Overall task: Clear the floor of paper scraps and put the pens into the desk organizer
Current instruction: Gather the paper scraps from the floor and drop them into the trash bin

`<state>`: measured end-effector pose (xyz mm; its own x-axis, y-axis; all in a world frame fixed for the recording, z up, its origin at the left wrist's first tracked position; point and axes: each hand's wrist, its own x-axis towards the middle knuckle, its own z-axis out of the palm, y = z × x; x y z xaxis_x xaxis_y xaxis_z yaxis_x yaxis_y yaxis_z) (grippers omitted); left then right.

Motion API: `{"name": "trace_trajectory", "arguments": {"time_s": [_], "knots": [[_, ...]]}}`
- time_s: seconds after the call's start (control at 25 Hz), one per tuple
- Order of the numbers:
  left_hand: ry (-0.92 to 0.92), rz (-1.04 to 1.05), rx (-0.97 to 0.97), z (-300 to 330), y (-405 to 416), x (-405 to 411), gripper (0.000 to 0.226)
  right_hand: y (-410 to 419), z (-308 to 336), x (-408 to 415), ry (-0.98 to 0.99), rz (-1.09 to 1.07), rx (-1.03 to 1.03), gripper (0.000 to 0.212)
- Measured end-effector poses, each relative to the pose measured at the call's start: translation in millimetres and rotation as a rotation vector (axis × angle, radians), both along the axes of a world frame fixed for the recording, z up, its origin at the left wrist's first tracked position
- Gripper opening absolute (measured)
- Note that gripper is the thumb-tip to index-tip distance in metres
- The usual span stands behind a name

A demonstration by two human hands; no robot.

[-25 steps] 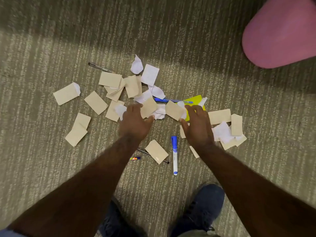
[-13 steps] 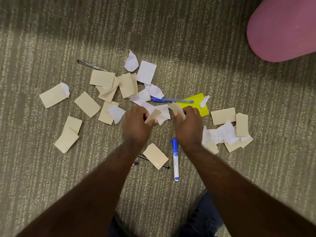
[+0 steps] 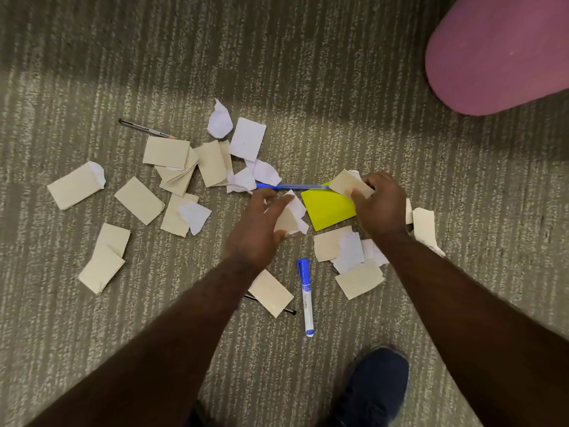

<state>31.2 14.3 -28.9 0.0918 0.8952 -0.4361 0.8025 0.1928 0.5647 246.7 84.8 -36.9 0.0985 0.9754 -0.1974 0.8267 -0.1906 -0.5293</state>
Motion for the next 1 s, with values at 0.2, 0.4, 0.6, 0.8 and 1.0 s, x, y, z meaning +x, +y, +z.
{"name": "trace_trajectory", "arguments": {"time_s": [0.2,0.4,0.6,0.8,1.0], "knots": [[0.032,-0.087,-0.039,6.9,12.4,8.6,0.069,-18.8,13.4,-8.2,0.152,-0.141,0.159,0.012],[-0.043,-0.007,-0.07,6.0,9.0,0.5,0.039,-54.2,29.8,-28.6,0.331,-0.312,0.154,0.026],[-0.116,0.407,0.143,14.9,0.8,-38.9,0.031,-62.2,27.7,-58.7,0.33,-0.14,0.132,0.016],[0.037,0.202,0.144,5.8,26.8,-65.7,0.013,-7.4,16.5,-106.0,0.245,0.125,0.004,0.013],[0.142,-0.35,0.338,-1.2,37.8,-75.7,0.033,21.3,0.0,-134.4,-0.126,0.386,-0.072,0.022]]}}
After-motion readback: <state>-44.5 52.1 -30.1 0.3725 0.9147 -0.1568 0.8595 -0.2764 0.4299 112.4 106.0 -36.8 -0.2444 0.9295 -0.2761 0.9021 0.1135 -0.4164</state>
